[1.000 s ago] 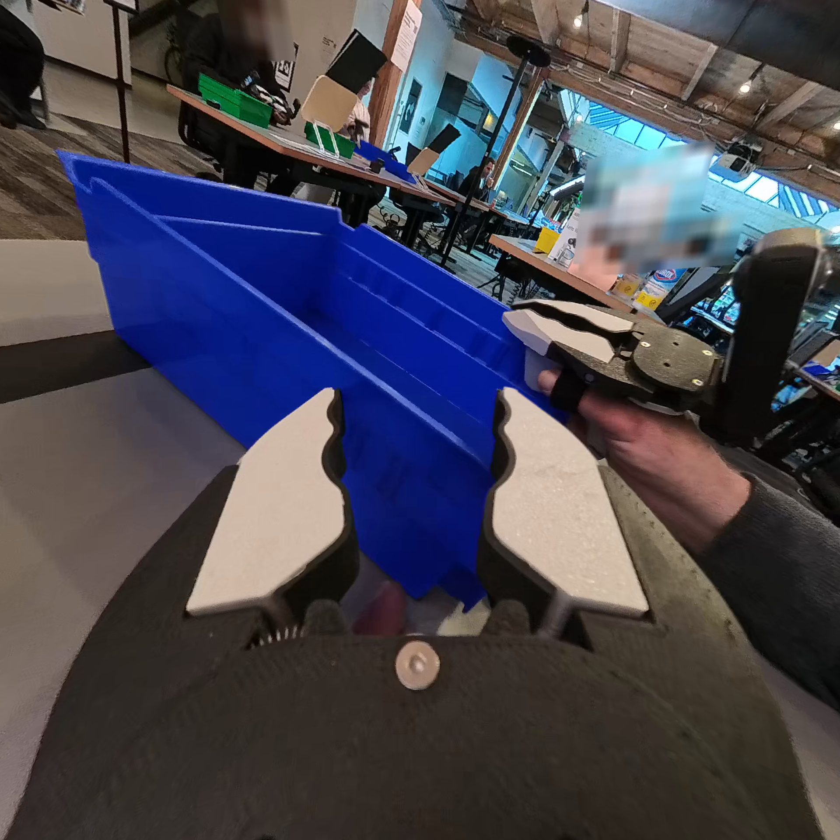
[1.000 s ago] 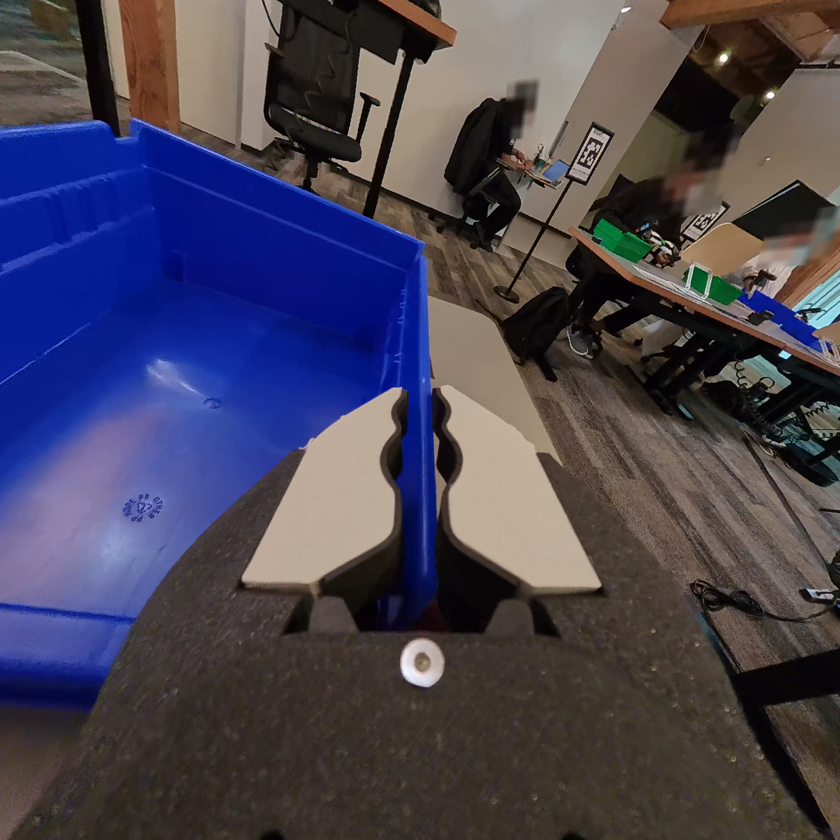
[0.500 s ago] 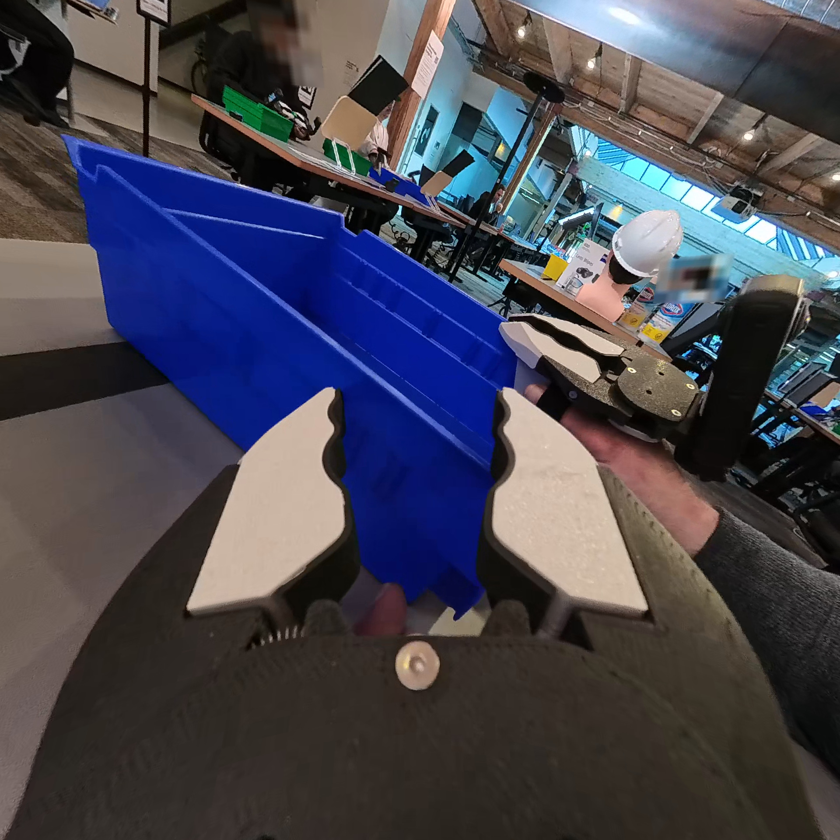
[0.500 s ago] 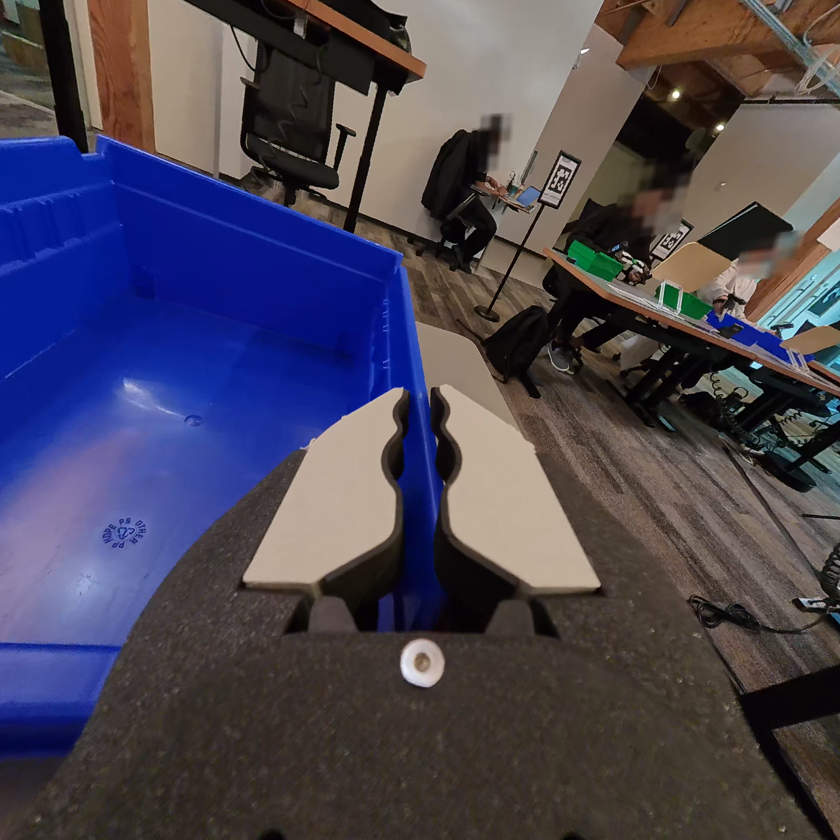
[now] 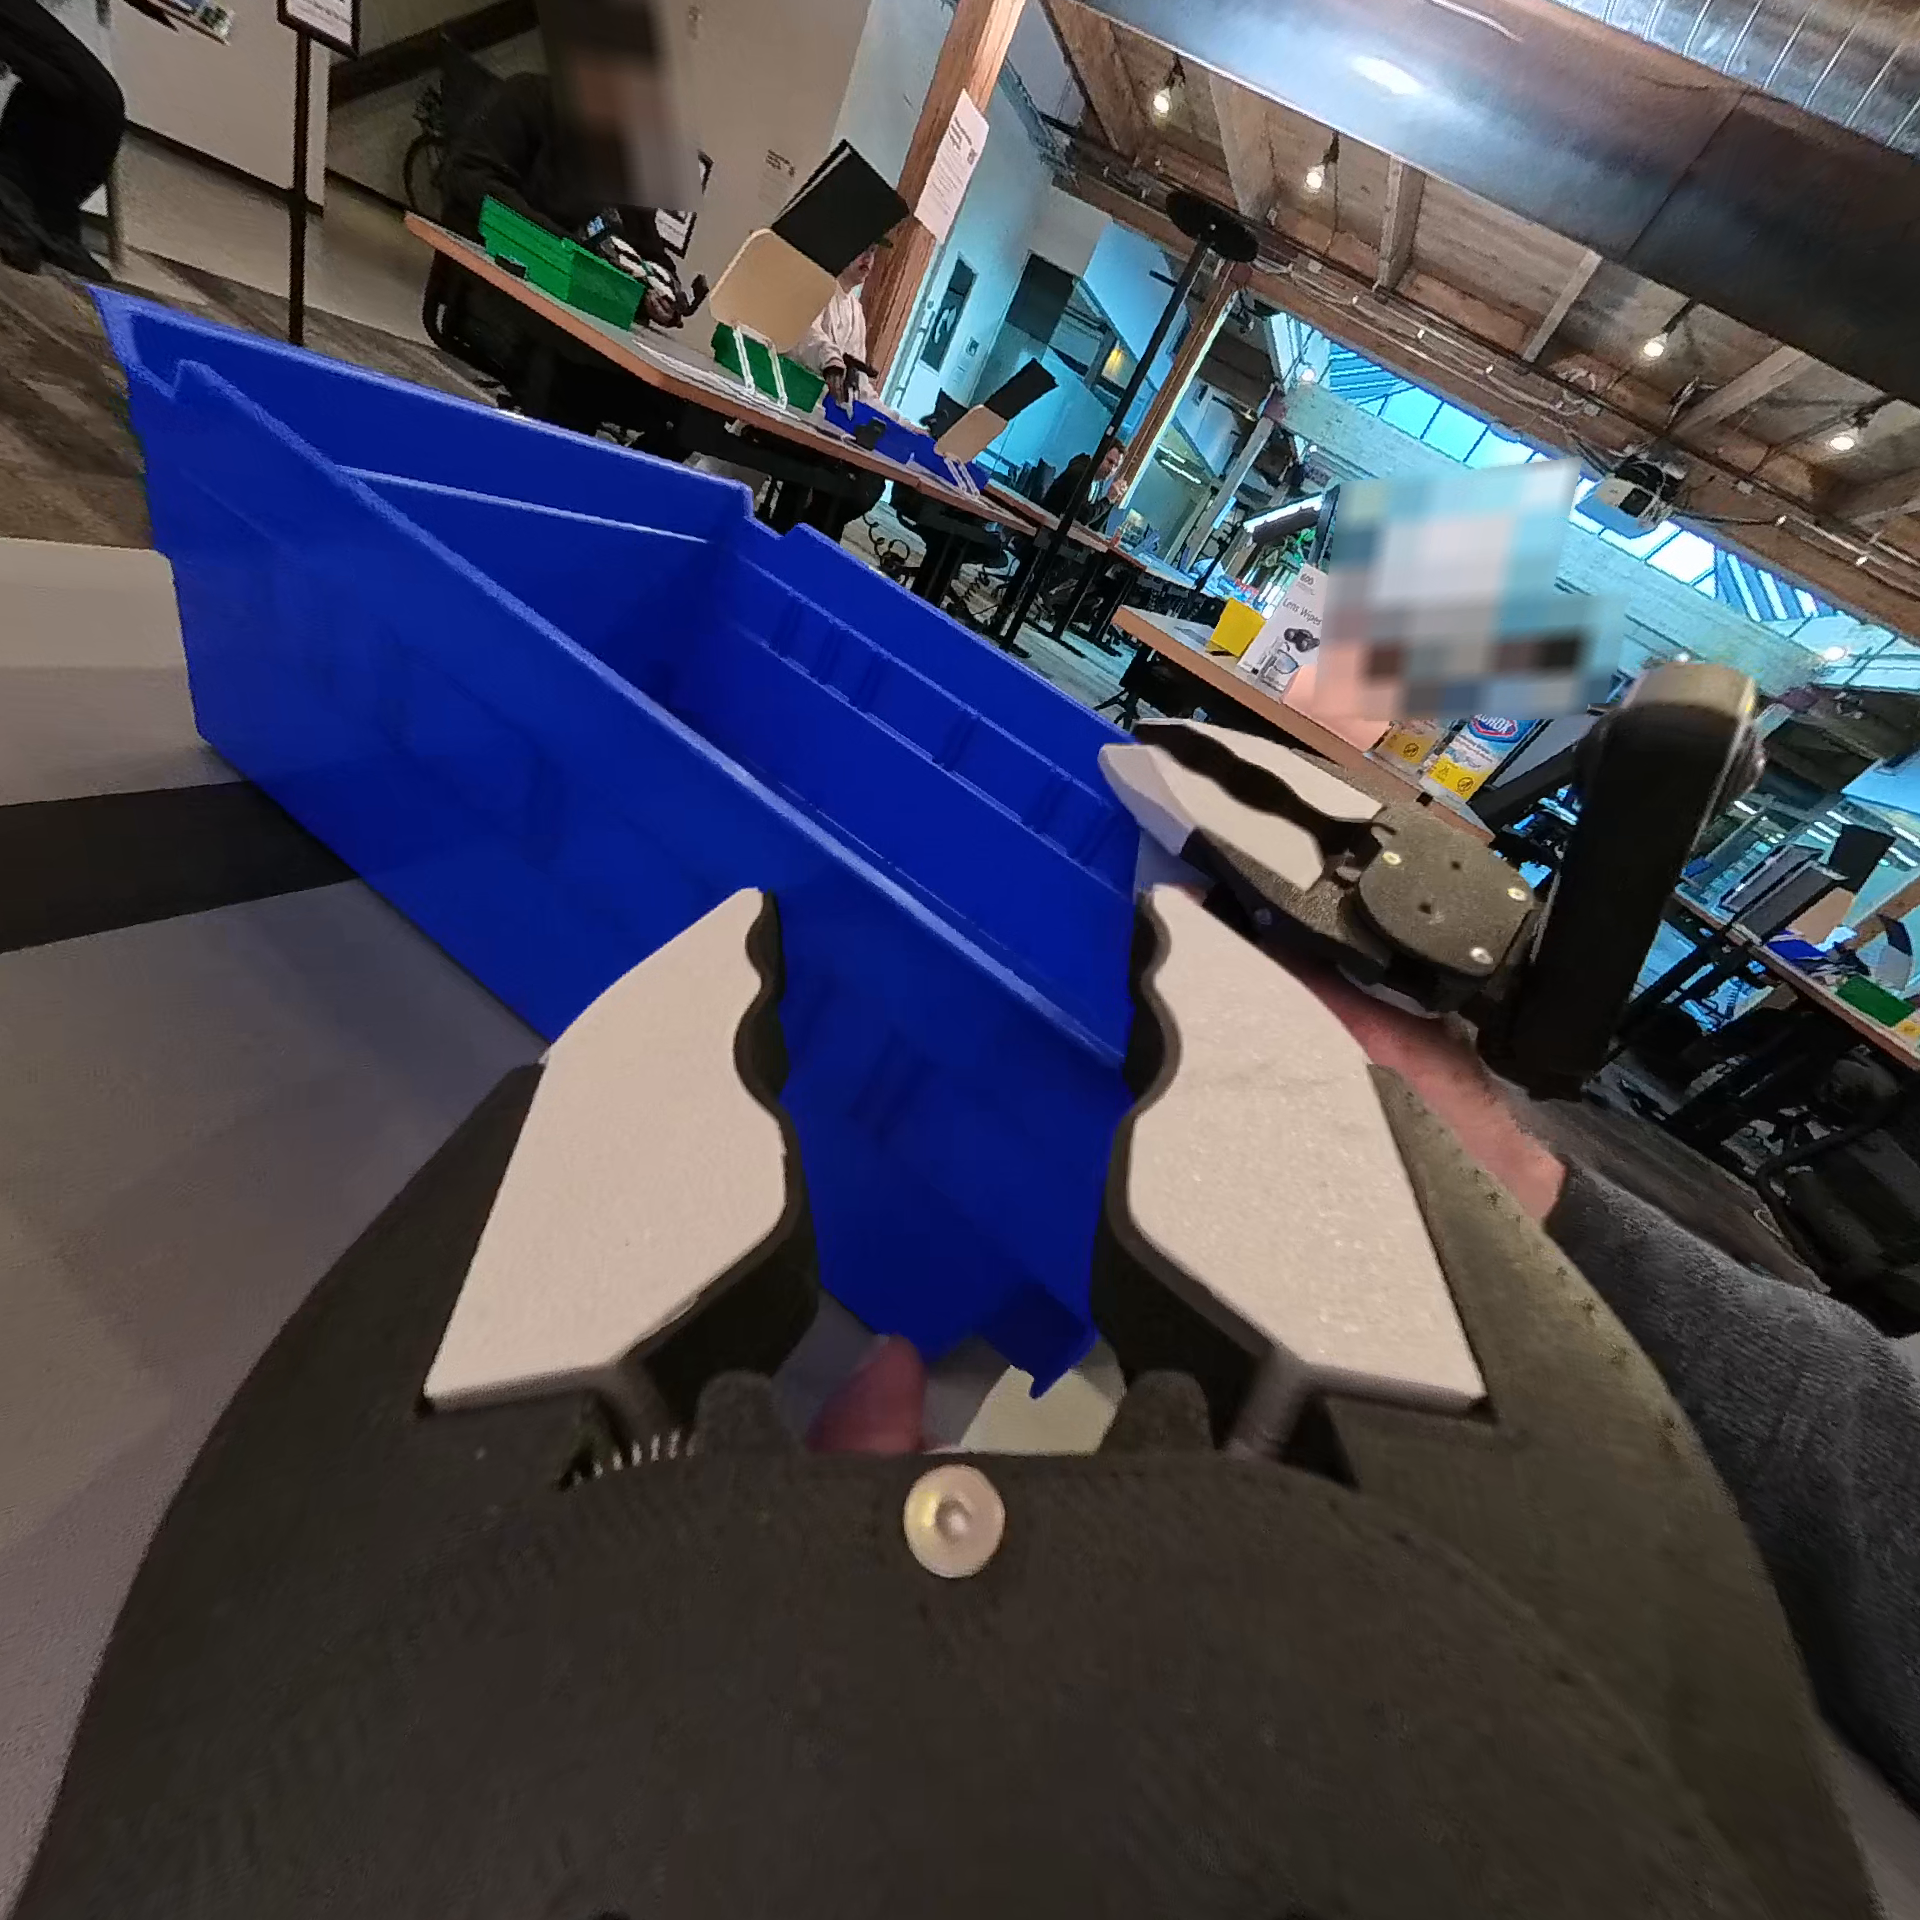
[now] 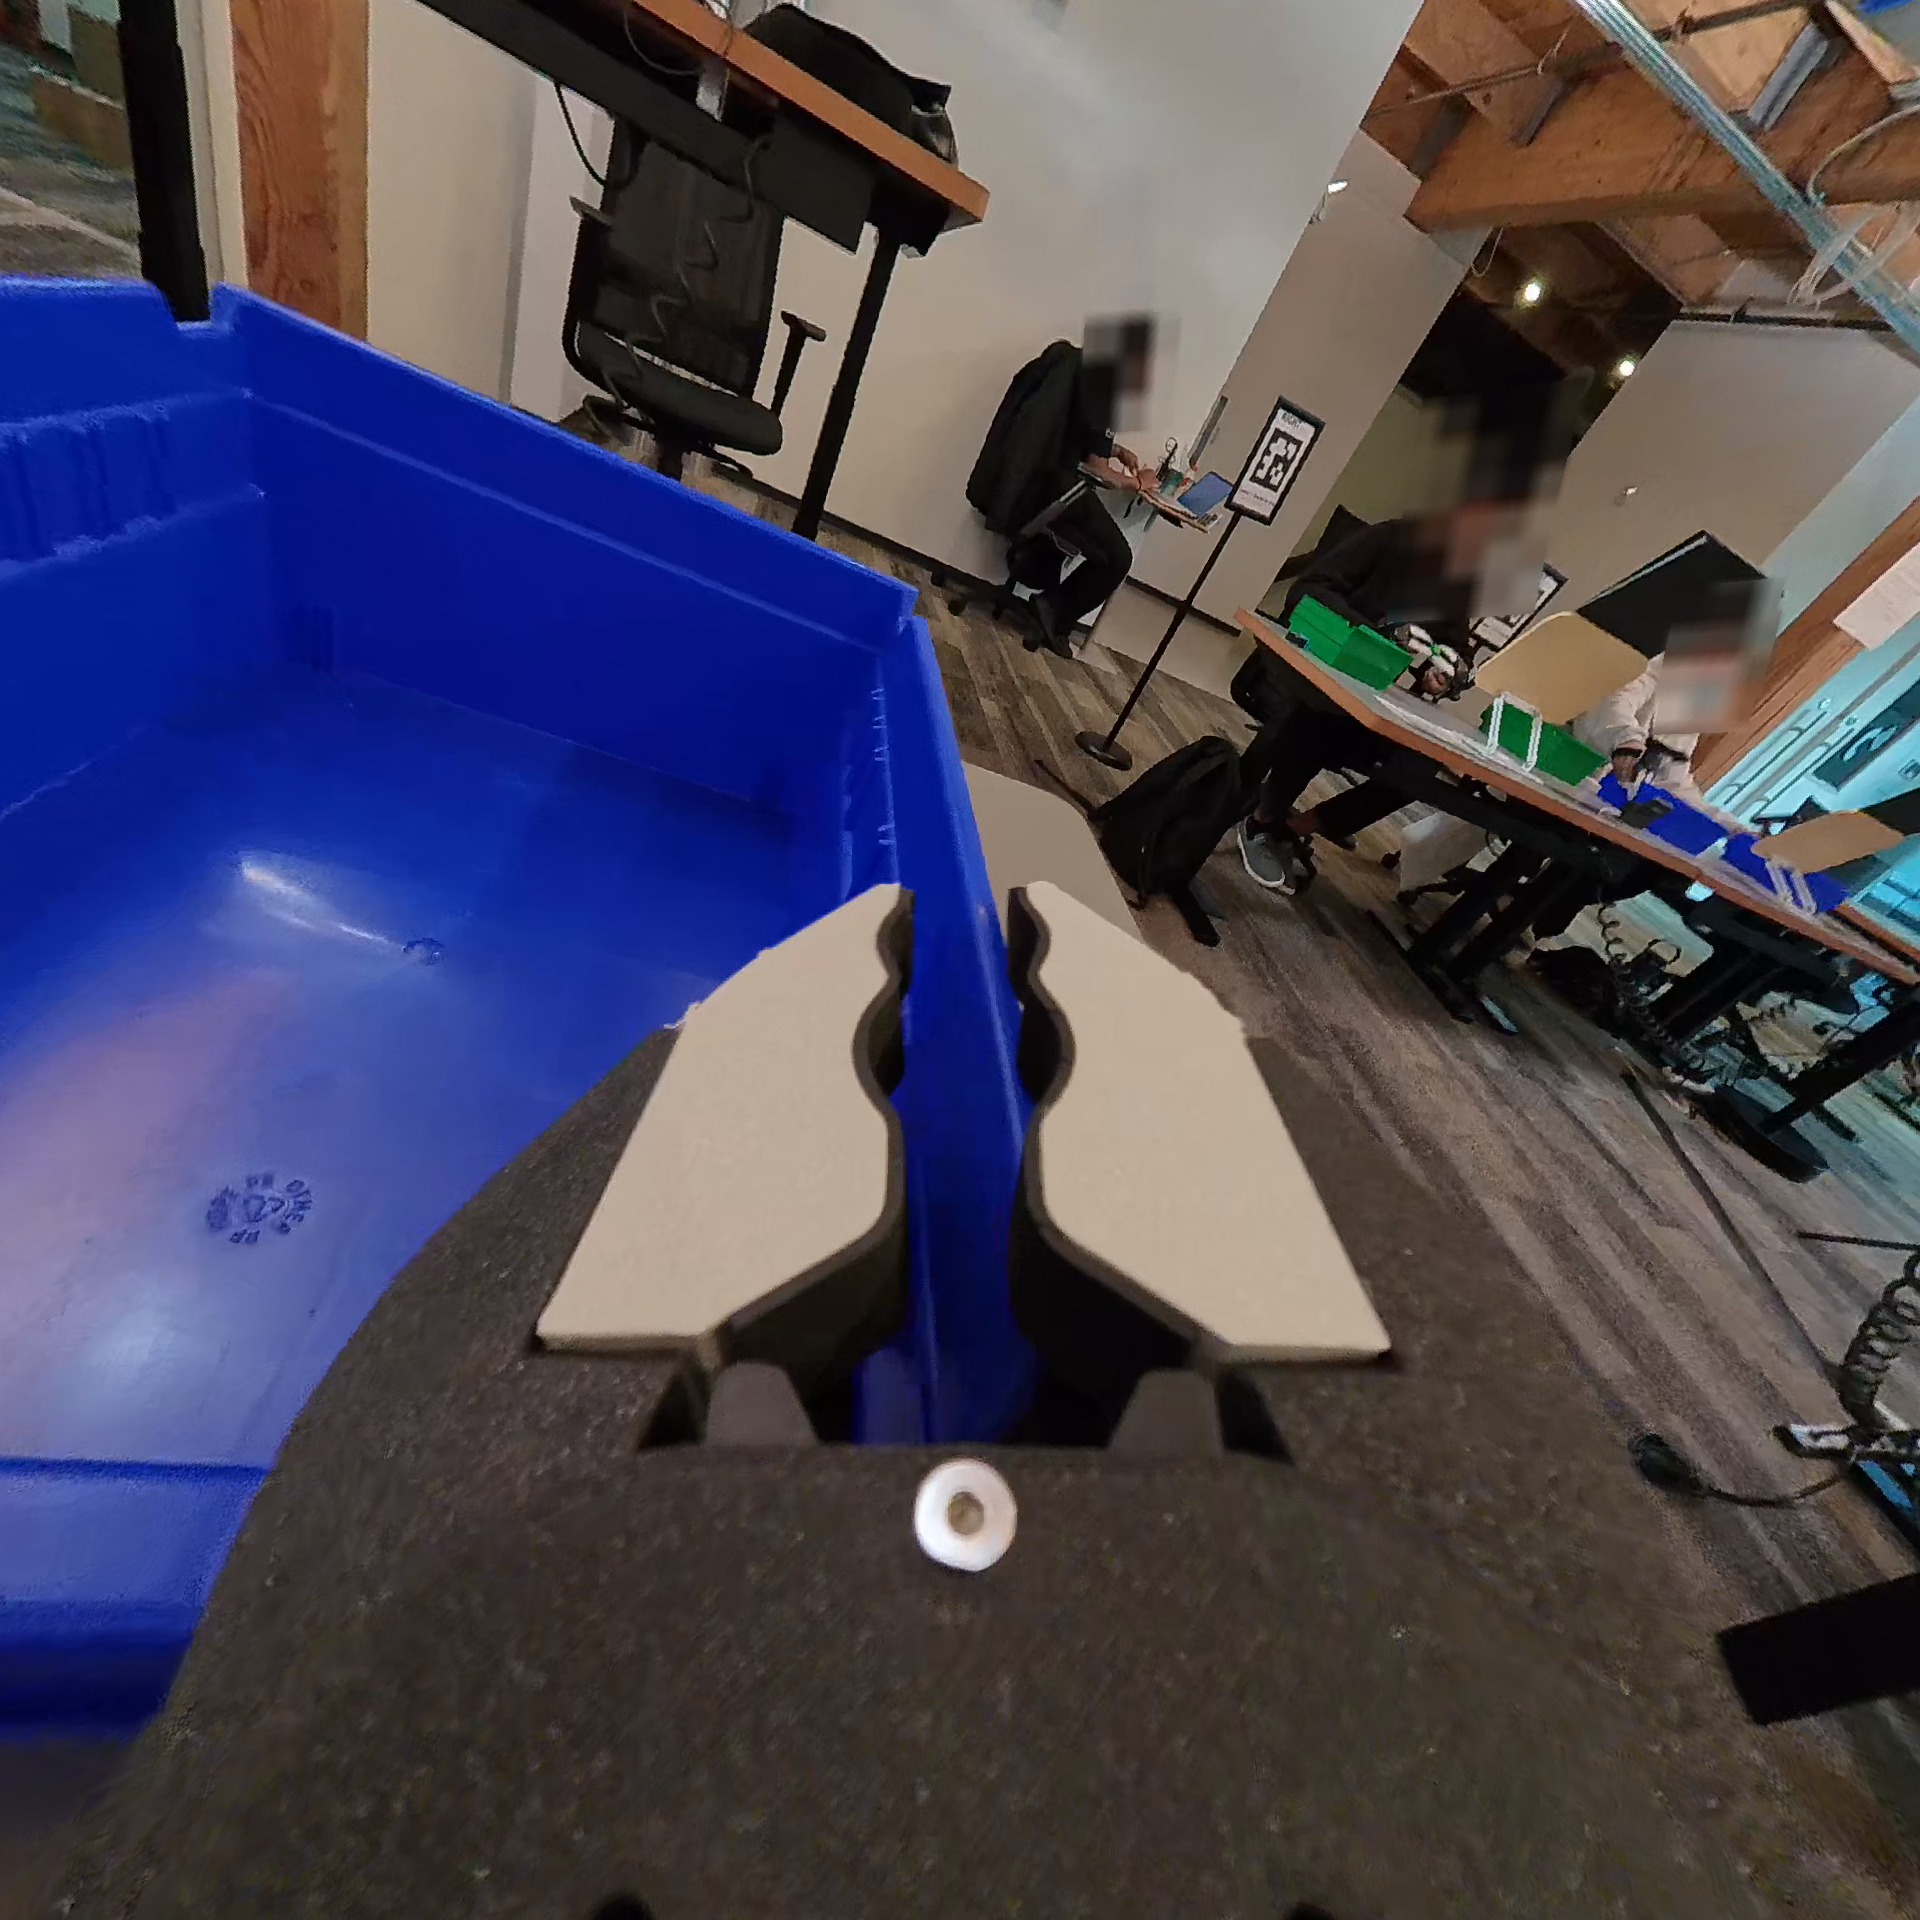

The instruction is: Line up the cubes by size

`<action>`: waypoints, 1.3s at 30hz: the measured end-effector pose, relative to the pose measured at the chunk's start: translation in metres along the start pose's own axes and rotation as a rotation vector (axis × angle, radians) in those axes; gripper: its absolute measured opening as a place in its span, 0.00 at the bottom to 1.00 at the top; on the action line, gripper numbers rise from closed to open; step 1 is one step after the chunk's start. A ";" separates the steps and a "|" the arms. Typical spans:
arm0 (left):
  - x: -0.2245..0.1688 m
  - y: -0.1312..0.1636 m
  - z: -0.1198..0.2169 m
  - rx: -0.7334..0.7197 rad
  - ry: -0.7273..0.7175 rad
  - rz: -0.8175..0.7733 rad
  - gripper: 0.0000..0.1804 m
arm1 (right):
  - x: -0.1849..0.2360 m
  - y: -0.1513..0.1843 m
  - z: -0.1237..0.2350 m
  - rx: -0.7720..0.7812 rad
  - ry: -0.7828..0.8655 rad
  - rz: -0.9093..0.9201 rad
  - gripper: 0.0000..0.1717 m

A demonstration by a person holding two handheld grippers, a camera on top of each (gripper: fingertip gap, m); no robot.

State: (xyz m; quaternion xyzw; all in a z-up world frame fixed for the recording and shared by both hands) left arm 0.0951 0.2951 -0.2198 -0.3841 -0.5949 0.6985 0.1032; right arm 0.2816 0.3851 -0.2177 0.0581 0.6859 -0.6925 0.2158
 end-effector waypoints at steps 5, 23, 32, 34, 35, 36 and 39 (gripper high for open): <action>-0.001 -0.008 0.015 -0.067 -0.018 -0.018 0.40 | -0.002 -0.012 0.014 -0.044 0.059 0.044 0.26; -0.019 -0.010 0.153 -0.041 -0.090 -0.326 0.36 | 0.156 -0.117 0.121 -0.427 -0.228 0.219 0.23; 0.027 -0.028 0.234 -0.040 -0.271 -0.391 0.34 | 0.303 -0.130 0.155 -0.387 -0.610 0.090 0.23; 0.035 -0.028 0.242 -0.020 -0.299 -0.407 0.33 | 0.321 -0.136 0.145 -0.345 -0.646 -0.003 0.23; 0.039 -0.029 0.245 -0.021 -0.305 -0.398 0.31 | 0.330 -0.139 0.138 -0.326 -0.656 -0.039 0.23; 0.043 -0.031 0.247 -0.033 -0.312 -0.377 0.29 | 0.339 -0.141 0.130 -0.303 -0.663 -0.087 0.21; 0.054 -0.037 0.254 -0.077 -0.331 -0.303 0.26 | 0.359 -0.147 0.106 -0.249 -0.672 -0.177 0.20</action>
Point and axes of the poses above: each gripper's, where its closed fingertips meet, z back along the fingers, y out of its underside, x = y × z across the jaws, the point moved 3 cm from there along z, back along the fingers, and after that the axes turned 2 degrees about -z, right-handed, at the moved point
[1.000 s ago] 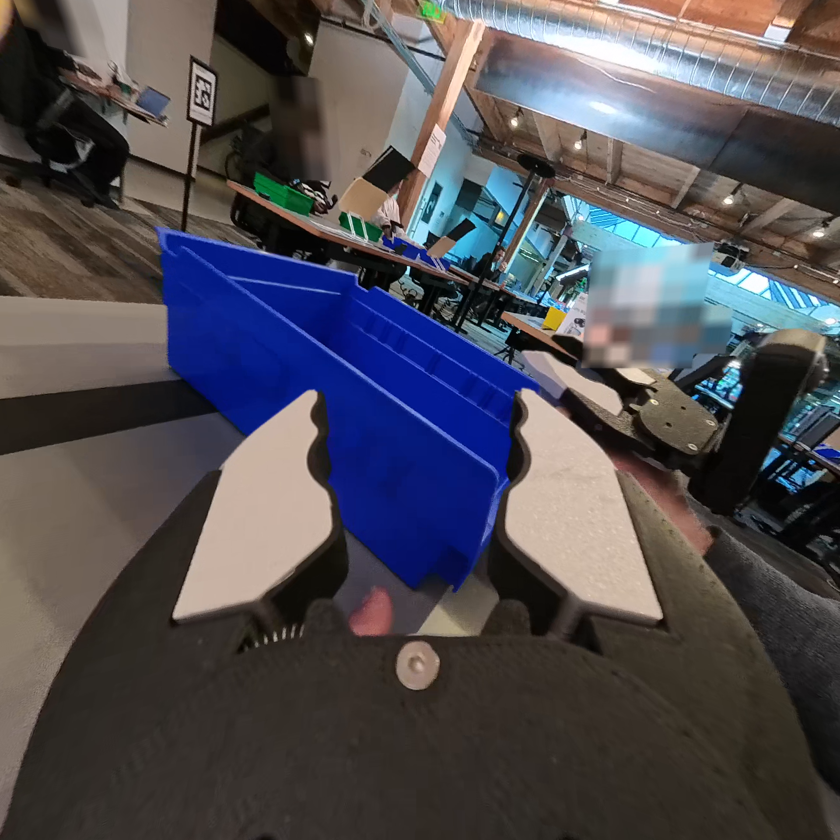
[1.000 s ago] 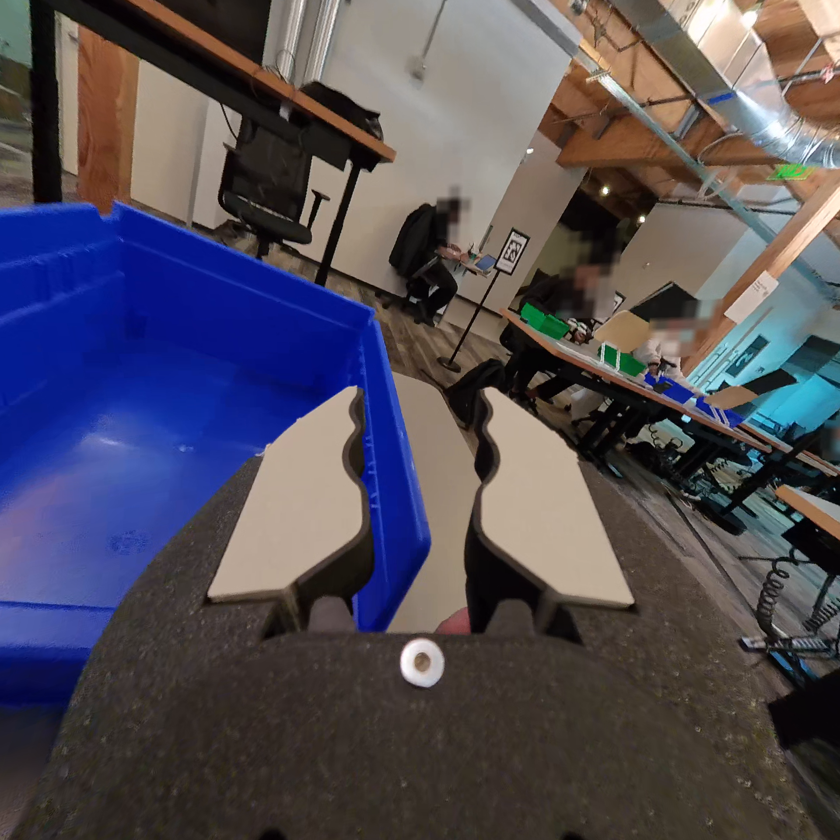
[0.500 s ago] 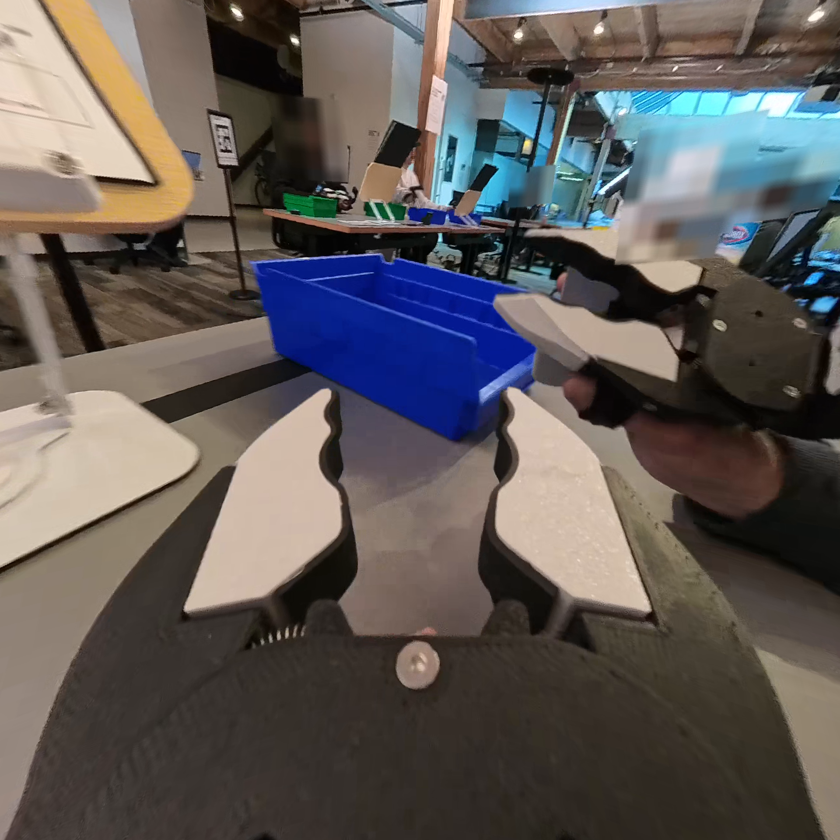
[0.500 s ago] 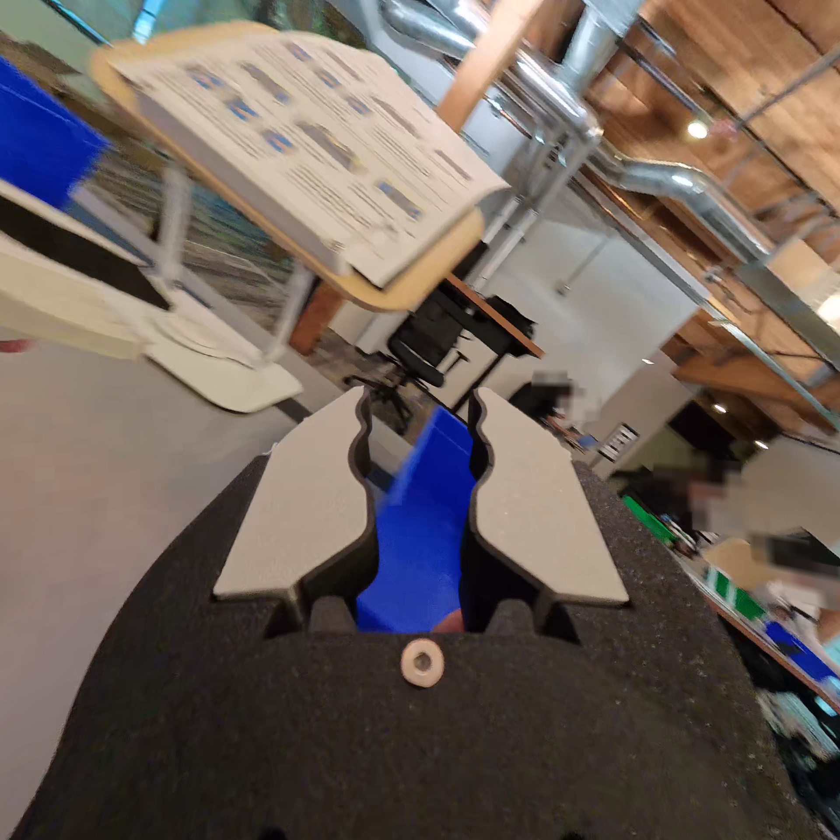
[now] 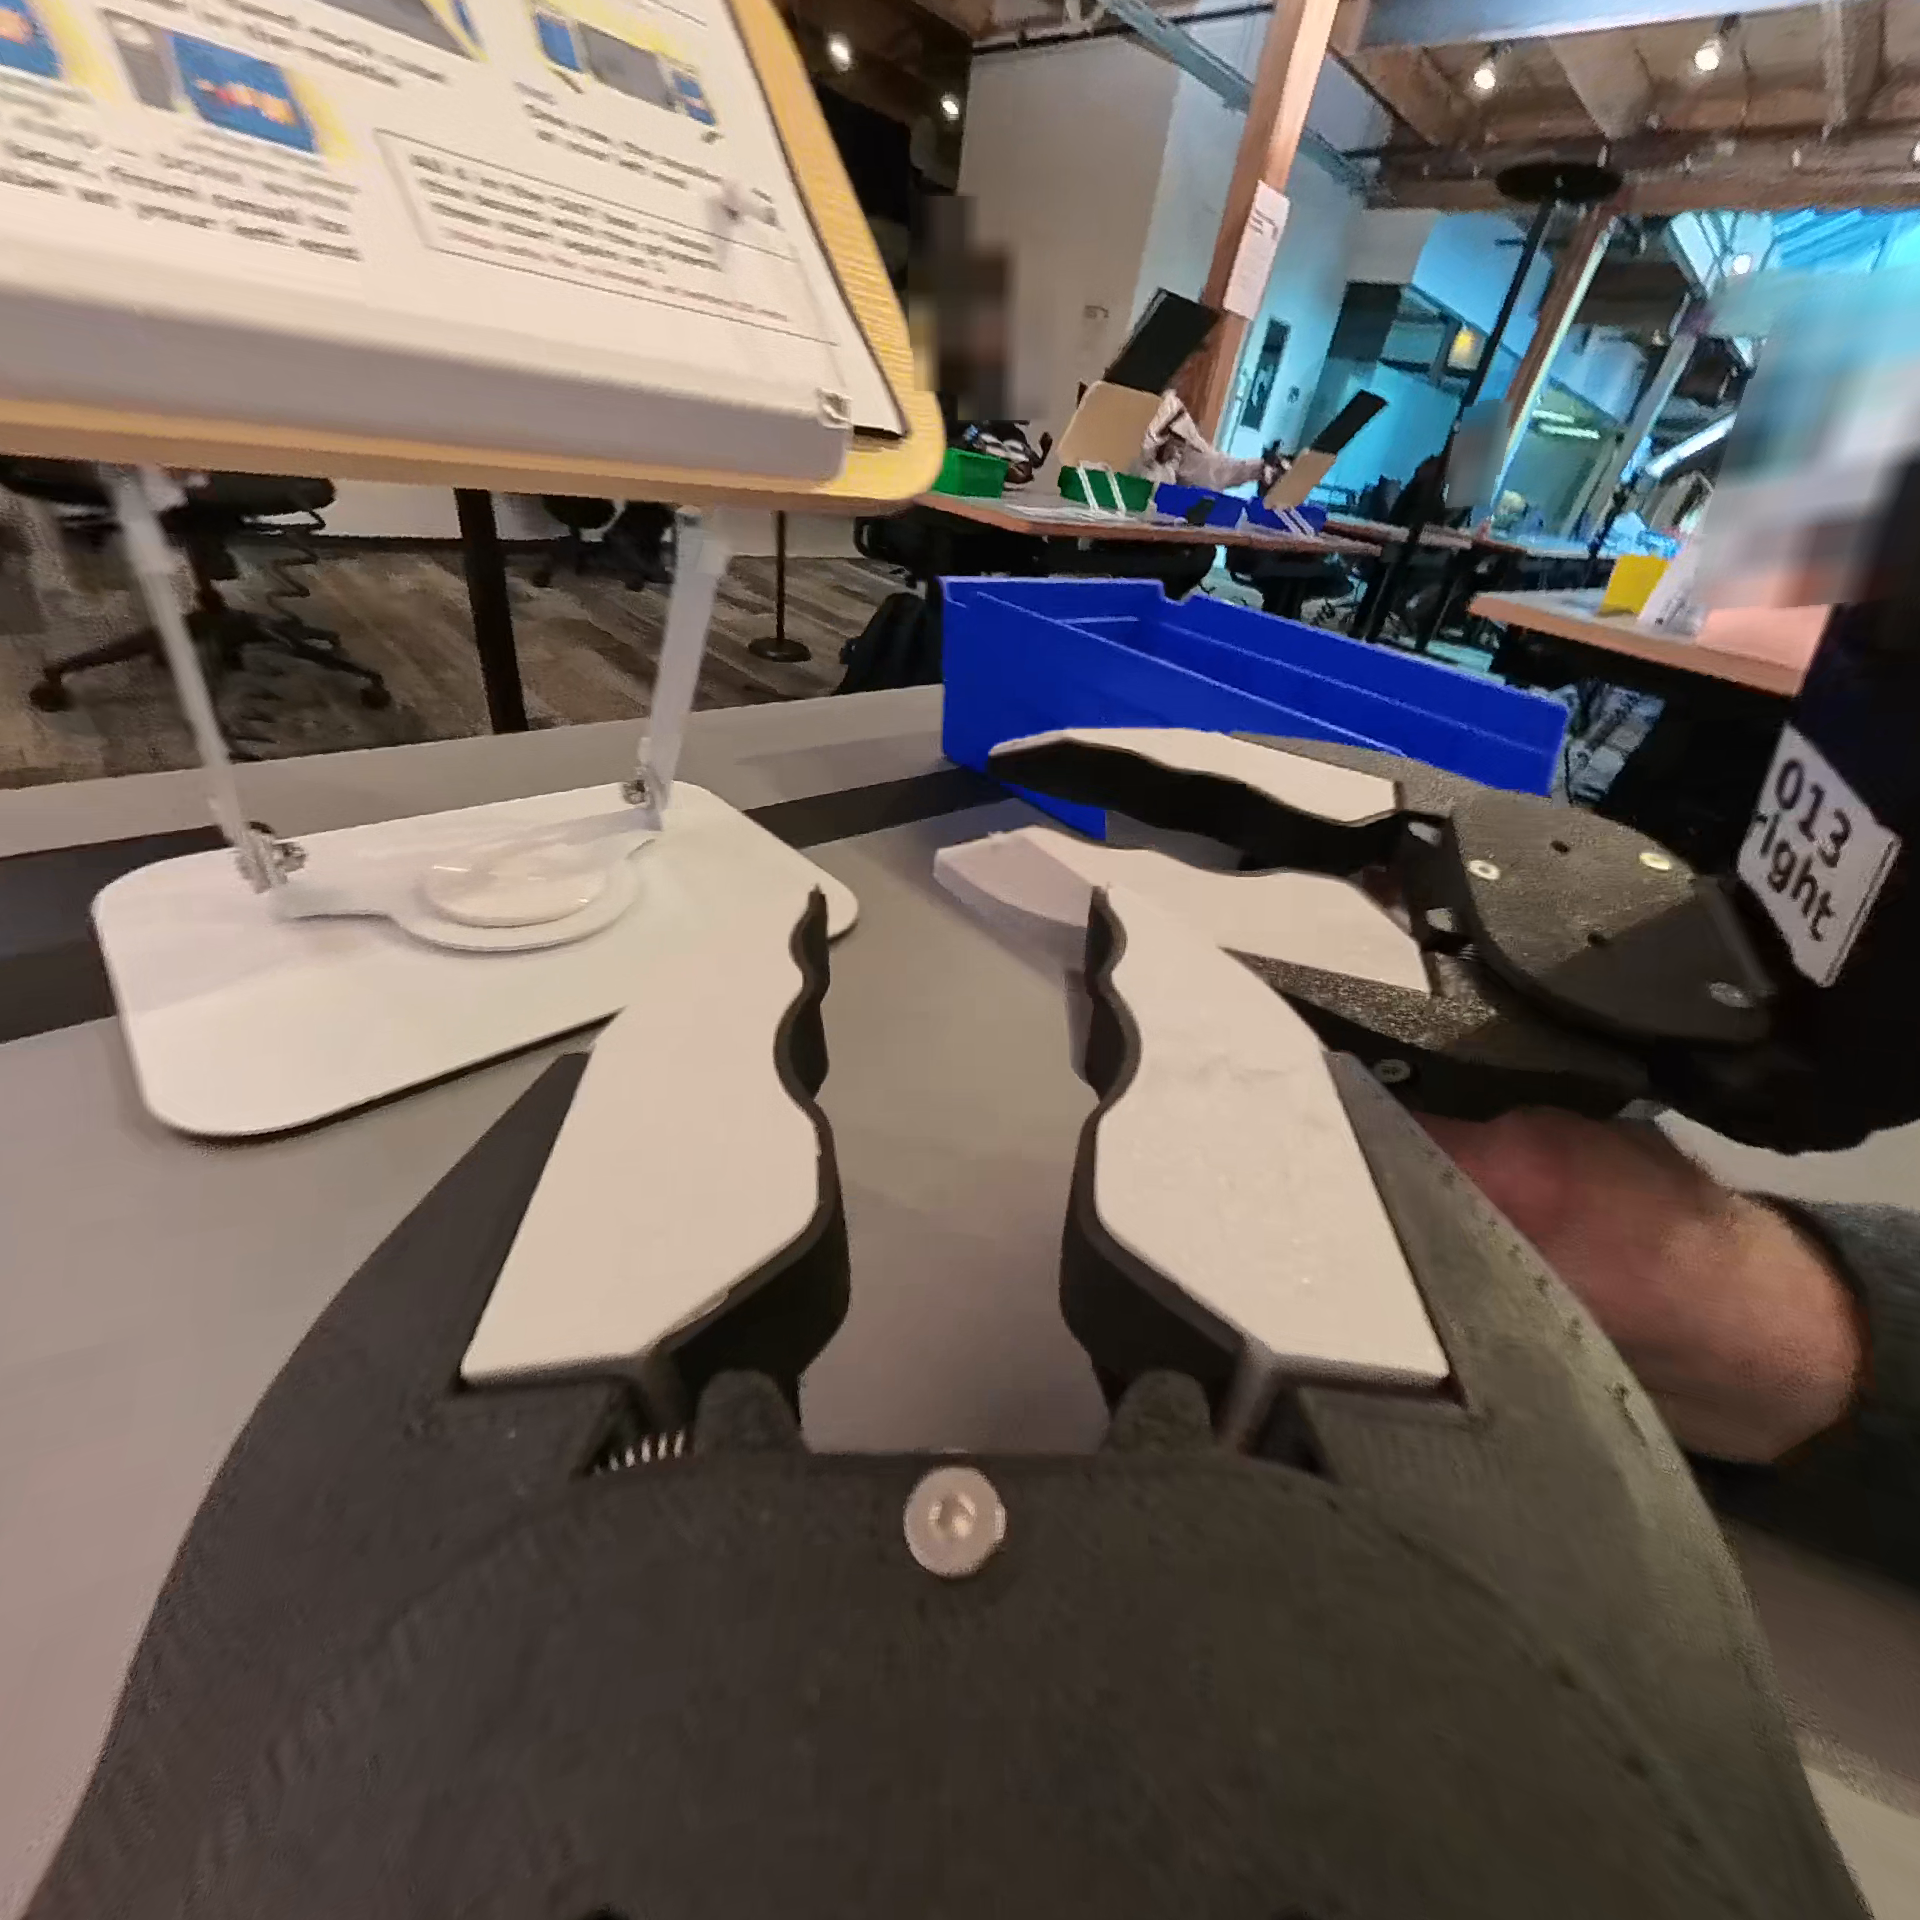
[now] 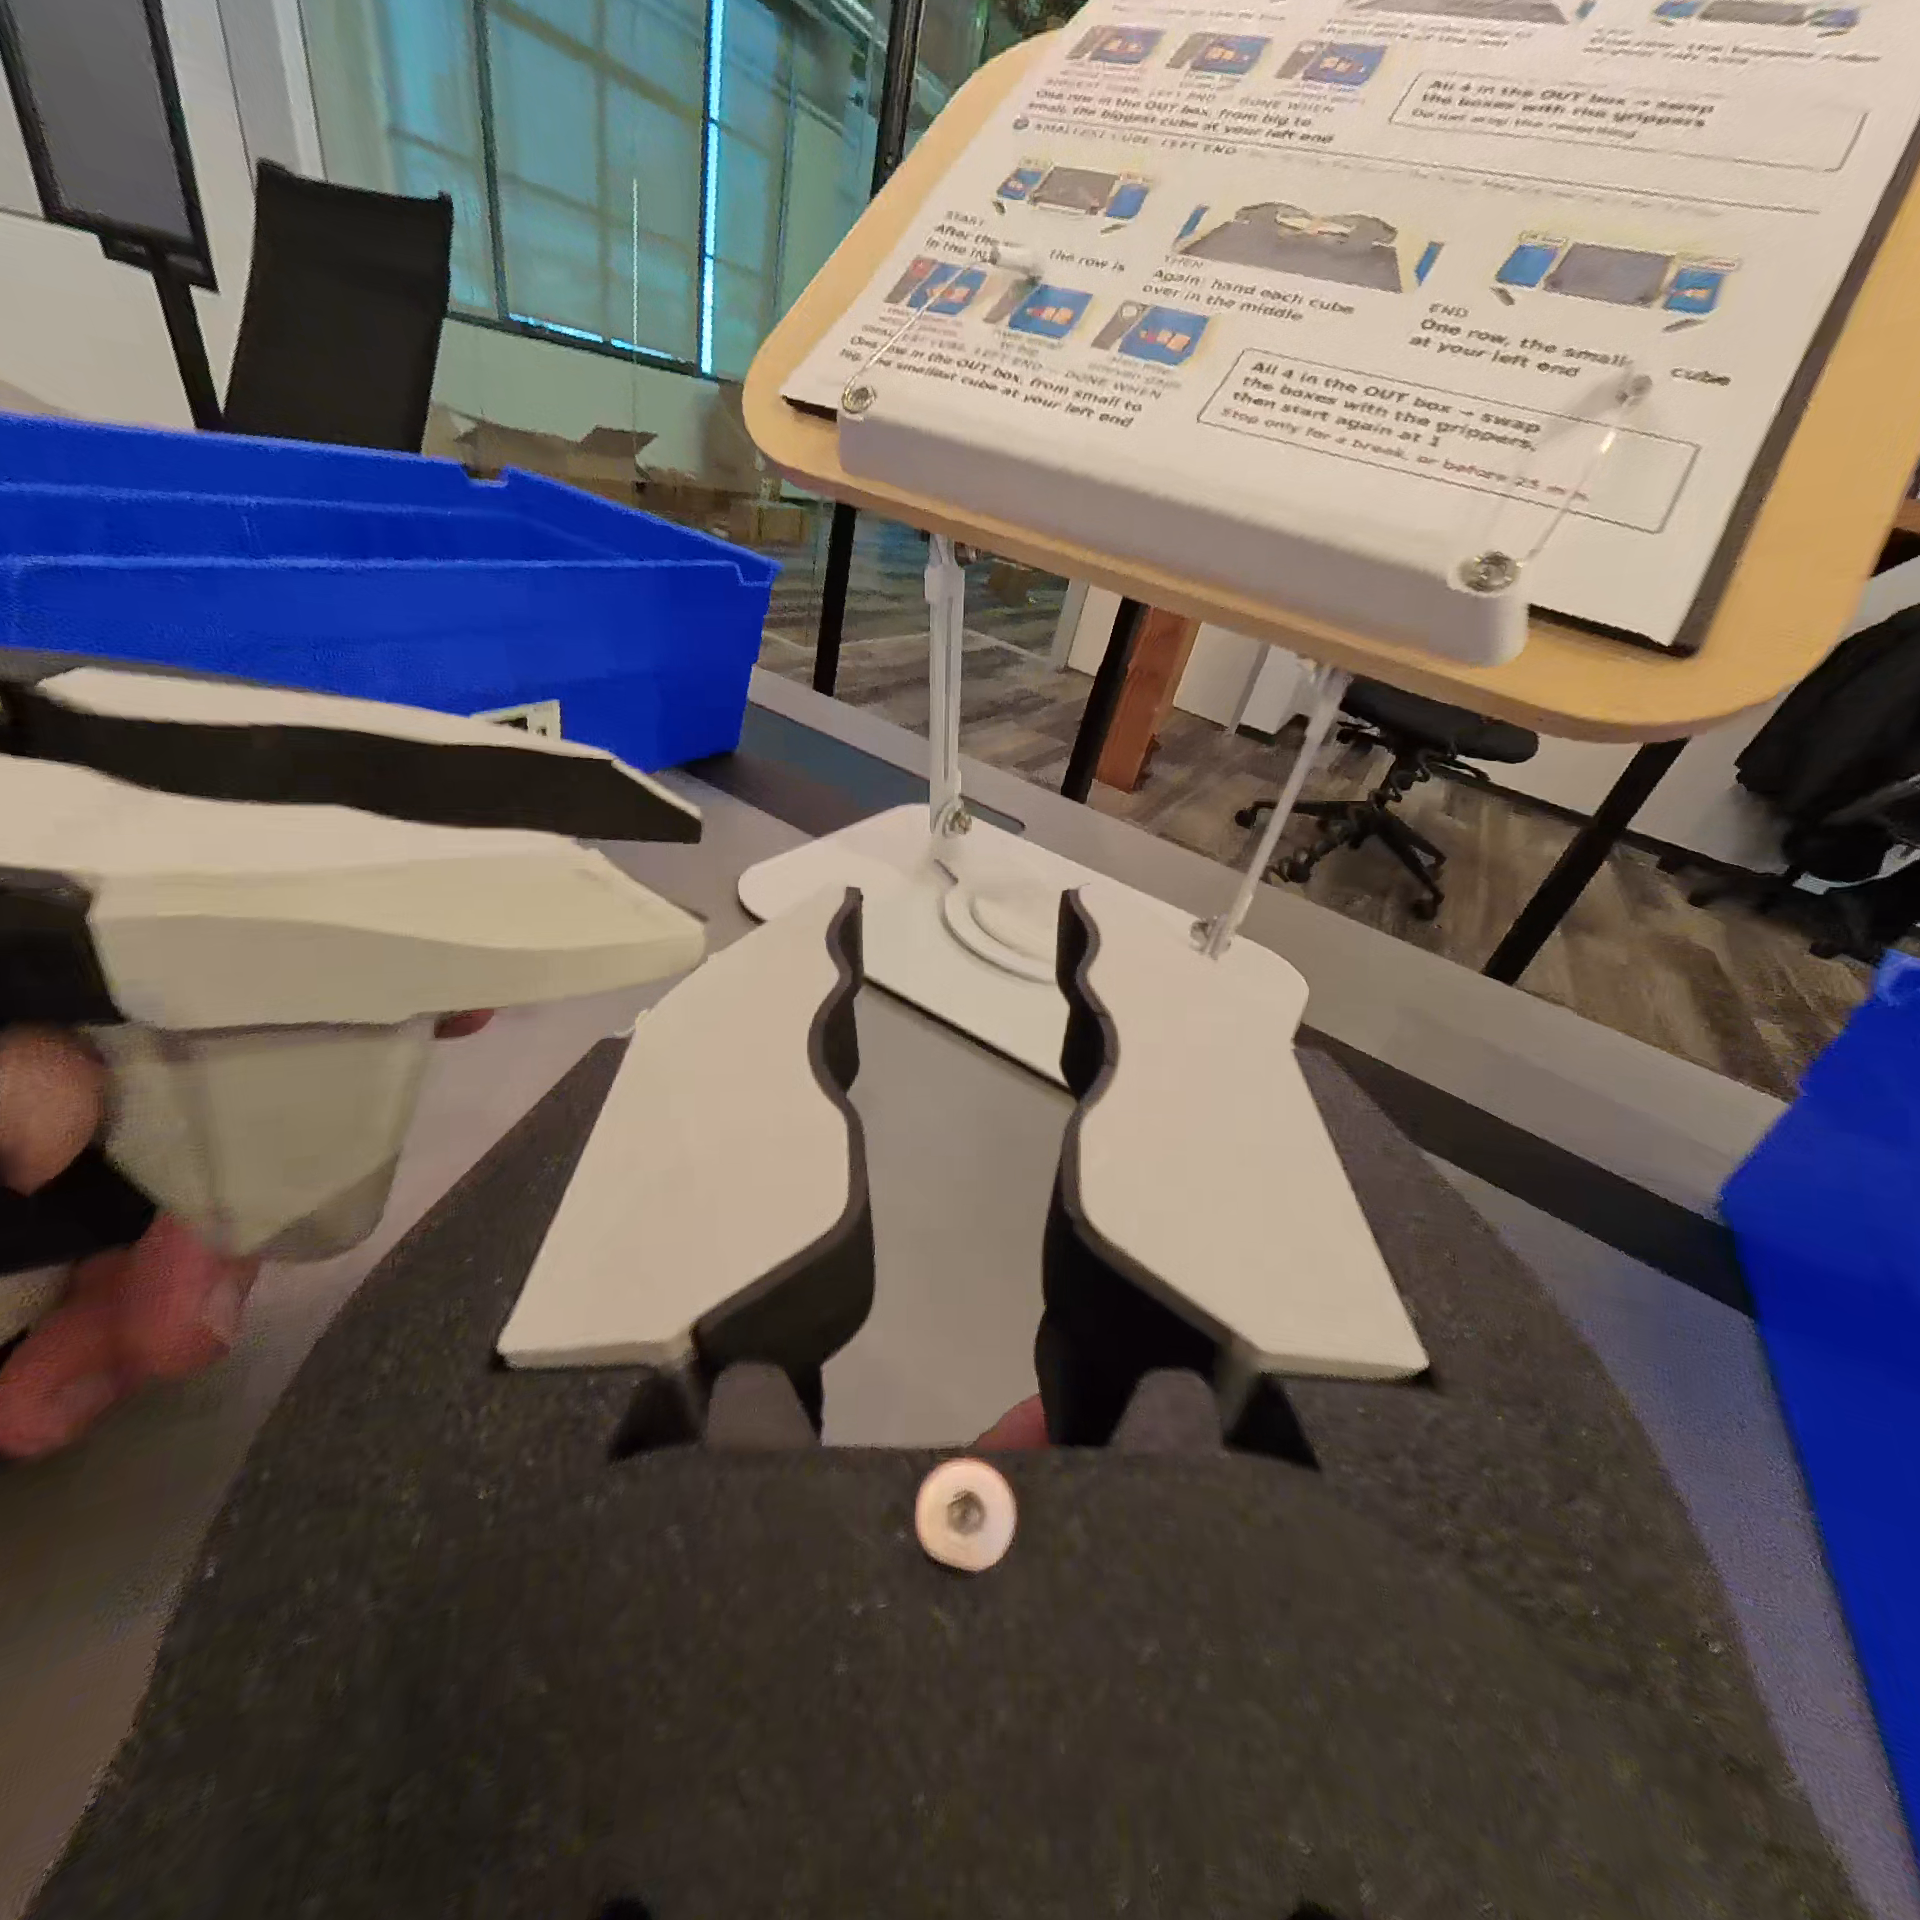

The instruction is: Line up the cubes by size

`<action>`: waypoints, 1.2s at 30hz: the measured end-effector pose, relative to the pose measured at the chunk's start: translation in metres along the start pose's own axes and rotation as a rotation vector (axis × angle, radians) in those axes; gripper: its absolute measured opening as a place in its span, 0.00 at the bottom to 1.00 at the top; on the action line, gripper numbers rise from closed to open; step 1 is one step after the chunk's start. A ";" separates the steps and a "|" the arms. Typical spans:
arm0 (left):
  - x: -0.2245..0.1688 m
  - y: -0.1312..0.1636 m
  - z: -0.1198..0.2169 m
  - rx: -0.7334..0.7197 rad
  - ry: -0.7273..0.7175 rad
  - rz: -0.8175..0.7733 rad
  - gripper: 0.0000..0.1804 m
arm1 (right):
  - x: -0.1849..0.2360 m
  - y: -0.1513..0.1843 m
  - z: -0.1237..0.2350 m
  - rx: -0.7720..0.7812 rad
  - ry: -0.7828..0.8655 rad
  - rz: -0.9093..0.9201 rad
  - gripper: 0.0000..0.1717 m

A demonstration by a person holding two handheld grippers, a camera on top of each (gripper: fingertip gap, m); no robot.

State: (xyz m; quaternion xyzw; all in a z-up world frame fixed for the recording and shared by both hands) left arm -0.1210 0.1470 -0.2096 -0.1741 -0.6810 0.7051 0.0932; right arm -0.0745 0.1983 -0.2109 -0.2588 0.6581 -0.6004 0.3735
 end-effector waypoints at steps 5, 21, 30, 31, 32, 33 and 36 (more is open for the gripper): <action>0.015 0.000 -0.001 -0.016 -0.030 0.042 0.27 | 0.012 -0.001 -0.003 -0.028 -0.052 0.080 0.20; 0.014 0.003 -0.008 -0.022 -0.002 0.097 0.27 | 0.008 0.000 0.004 -0.029 -0.059 0.078 0.20; 0.014 0.002 -0.008 -0.024 -0.001 0.095 0.26 | 0.009 0.001 0.004 -0.026 -0.069 0.086 0.19; 0.014 0.002 -0.008 -0.025 -0.001 0.094 0.26 | 0.009 0.000 0.005 -0.028 -0.071 0.086 0.19; 0.014 0.002 -0.008 -0.027 0.000 0.093 0.26 | 0.009 0.000 0.005 -0.030 -0.074 0.083 0.19; 0.014 0.002 -0.008 -0.027 -0.001 0.092 0.26 | 0.009 0.000 0.005 -0.029 -0.076 0.081 0.19; 0.014 0.002 -0.008 -0.028 -0.002 0.089 0.26 | 0.009 0.000 0.005 -0.030 -0.075 0.082 0.19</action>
Point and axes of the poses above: each gripper's, where its closed fingertips meet, z back along the fingers, y out of its underside, x = y × z across the jaws, the point moved 3 cm from there along z, back along the fingers, and after that the axes turned 2 degrees about -z, right-handed, at the moved point
